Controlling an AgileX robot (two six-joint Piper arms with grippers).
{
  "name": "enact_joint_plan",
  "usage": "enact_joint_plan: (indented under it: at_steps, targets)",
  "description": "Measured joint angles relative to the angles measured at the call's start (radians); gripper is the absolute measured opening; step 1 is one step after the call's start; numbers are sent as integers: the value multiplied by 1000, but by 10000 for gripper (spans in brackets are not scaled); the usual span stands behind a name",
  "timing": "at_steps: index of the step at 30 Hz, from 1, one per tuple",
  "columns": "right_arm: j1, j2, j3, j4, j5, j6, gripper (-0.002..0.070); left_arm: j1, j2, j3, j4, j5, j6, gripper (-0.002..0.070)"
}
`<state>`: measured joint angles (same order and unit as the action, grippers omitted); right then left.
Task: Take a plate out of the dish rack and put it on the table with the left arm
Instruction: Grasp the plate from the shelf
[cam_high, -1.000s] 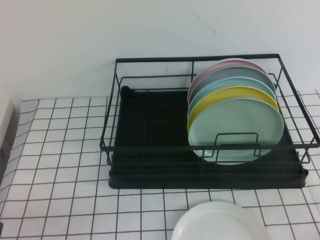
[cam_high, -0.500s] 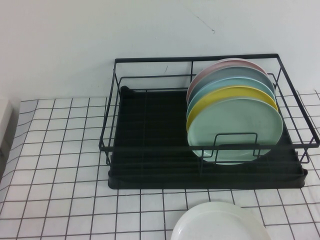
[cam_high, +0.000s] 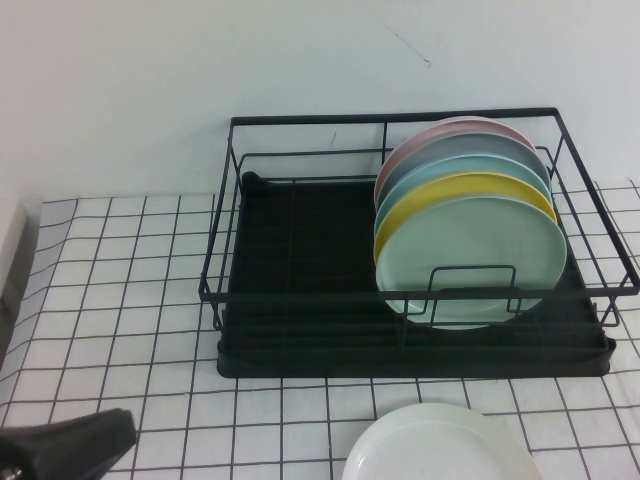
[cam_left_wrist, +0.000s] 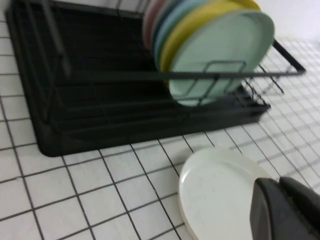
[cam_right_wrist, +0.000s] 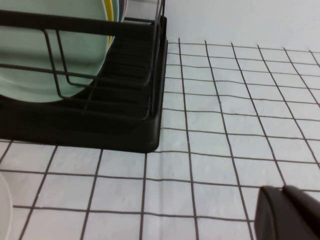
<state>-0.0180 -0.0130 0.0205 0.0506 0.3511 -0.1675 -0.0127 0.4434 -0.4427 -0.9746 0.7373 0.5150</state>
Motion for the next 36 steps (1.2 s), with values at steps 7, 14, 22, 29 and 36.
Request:
enact_joint_plan:
  at_steps: [7, 14, 22, 29, 36]
  targets:
    - [0, 0, 0, 0, 0, 0, -1, 0, 361, -250, -35, 183, 262, -3]
    - [0, 0, 0, 0, 0, 0, -1, -11, 669, -498, -186, 223, 504, -3]
    - [0, 0, 0, 0, 0, 0, -1, -232, 976, -758, -81, 169, 522, -3]
    - [0, 0, 0, 0, 0, 0, -1, -407, 1163, -922, 38, 76, 531, 8]
    - [0, 0, 0, 0, 0, 0, -1, -498, 1289, -1035, 120, 33, 658, 286]
